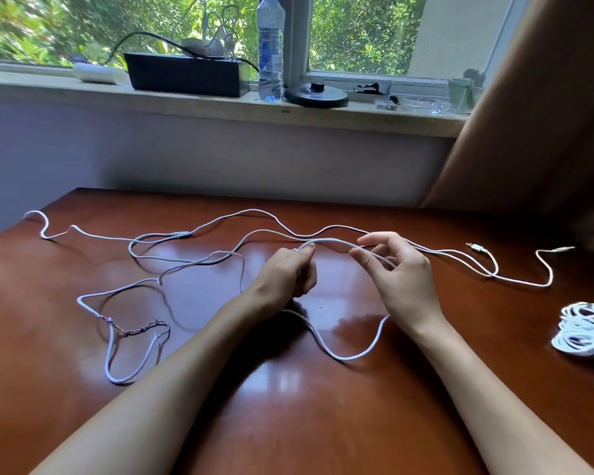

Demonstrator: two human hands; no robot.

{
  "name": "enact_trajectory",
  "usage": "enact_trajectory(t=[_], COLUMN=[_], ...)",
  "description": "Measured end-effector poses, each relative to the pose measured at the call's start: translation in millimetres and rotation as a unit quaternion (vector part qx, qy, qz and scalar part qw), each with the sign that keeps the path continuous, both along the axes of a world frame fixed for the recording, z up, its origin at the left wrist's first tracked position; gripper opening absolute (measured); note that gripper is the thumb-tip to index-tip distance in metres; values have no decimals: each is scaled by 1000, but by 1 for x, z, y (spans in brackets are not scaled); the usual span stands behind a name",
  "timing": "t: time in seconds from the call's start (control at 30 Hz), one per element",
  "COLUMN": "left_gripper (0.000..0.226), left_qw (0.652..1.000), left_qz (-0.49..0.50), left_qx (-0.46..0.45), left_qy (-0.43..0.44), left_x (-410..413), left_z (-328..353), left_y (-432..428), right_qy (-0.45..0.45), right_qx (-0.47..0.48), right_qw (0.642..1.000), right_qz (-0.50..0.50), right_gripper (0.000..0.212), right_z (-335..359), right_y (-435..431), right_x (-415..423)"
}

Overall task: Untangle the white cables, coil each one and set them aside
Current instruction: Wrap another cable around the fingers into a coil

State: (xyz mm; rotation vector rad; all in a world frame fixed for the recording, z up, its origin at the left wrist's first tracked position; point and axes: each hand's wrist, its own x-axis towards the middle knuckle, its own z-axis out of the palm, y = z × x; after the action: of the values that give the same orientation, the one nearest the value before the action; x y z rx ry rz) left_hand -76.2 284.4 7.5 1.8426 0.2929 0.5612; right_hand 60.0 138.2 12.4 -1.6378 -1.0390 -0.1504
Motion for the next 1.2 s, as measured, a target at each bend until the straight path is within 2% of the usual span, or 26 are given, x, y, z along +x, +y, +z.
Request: enact_trajectory(t=[0.13,0.23,0.3,0.47,0.6,0.67,0.77,0.93,1.03,1.2], left_gripper=[58,52,51,47,45,45,46,41,48,48], left_qw=[989,960,938,914,902,894,873,819,786,741], left_qz=[-29,-67,-87,-101,-105,-110,-121,-183,-183,-153], left_qx=[-143,-272,-333,-387,-408,-422,-457,-510,-548,-599], left_qy=[-10,-27,-48,-73,-93,-99,-118,-192,-222,-262], left_x=[1,-1,-2,-6,-7,-7,-8,-8,-8,-6], left_z=[0,3,5,7,7,7,7,9,10,12], left_y=[2,4,6,6,6,5,5,7,9,14], right_qy=[11,21,68,266,326,260,73,-106,-152,-157], right_qx=[-20,-30,-7,65,50,21,-60,-199,-239,-249], right_qw=[999,999,996,956,940,964,995,971,957,955], right_qz=[27,34,53,103,87,59,-13,-77,-58,28], right_gripper=[12,10,14,10,14,13,11,15,15,14], right_z=[-3,-4,-2,4,2,-2,-11,-15,-13,-11], right_y=[-2,-1,0,0,2,2,0,-3,-3,-1], right_x=[-1,1,0,-5,-1,3,9,6,0,-9])
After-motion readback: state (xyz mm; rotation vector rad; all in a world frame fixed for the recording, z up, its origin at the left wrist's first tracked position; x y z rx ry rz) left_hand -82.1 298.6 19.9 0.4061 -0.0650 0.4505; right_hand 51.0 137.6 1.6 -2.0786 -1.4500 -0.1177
